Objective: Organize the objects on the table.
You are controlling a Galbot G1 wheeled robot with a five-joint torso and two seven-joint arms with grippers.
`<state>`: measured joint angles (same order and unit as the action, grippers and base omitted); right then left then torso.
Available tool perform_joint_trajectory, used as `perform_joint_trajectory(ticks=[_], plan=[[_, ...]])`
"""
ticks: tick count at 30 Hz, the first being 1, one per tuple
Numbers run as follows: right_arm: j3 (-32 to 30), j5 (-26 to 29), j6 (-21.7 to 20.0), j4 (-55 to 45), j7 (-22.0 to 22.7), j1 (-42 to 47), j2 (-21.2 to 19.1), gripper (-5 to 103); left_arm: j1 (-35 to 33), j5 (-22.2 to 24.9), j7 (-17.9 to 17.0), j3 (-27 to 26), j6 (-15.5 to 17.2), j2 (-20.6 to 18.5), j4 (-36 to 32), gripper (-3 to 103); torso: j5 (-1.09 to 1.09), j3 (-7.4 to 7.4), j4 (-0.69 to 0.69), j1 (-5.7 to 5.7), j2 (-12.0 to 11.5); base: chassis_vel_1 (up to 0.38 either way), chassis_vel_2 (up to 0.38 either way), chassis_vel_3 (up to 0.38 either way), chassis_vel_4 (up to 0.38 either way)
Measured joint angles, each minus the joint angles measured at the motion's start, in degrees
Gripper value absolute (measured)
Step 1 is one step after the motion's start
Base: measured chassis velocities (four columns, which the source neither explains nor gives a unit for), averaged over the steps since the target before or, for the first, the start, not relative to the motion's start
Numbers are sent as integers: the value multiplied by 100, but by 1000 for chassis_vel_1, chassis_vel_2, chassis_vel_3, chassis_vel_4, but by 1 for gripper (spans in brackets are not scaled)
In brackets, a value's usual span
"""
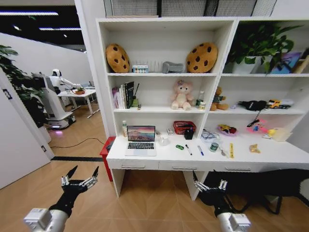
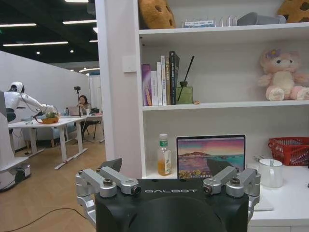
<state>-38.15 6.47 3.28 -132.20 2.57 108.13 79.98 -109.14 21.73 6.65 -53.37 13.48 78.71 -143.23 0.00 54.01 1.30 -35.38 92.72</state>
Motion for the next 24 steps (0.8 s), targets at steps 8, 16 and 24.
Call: perform_joint_trajectory(ticks=[8,16,24], plan=[[4,-17,-24,-2,-12,-3,2,100,-12,12,0,-23,-2,14,0,99,0,0,0,0,0,0,0,0,0],[-24,-62,-22,-121,-47,6,40,100,-50,8,16,-52,-30,25,0,99,0,0,0,0,0,0,0,0,0],[-60,-14,-2,-95,4,1,22,100,-45,26,-3,-68,-71,36,-1,99,0,0,0,0,0,0,0,0,0]])
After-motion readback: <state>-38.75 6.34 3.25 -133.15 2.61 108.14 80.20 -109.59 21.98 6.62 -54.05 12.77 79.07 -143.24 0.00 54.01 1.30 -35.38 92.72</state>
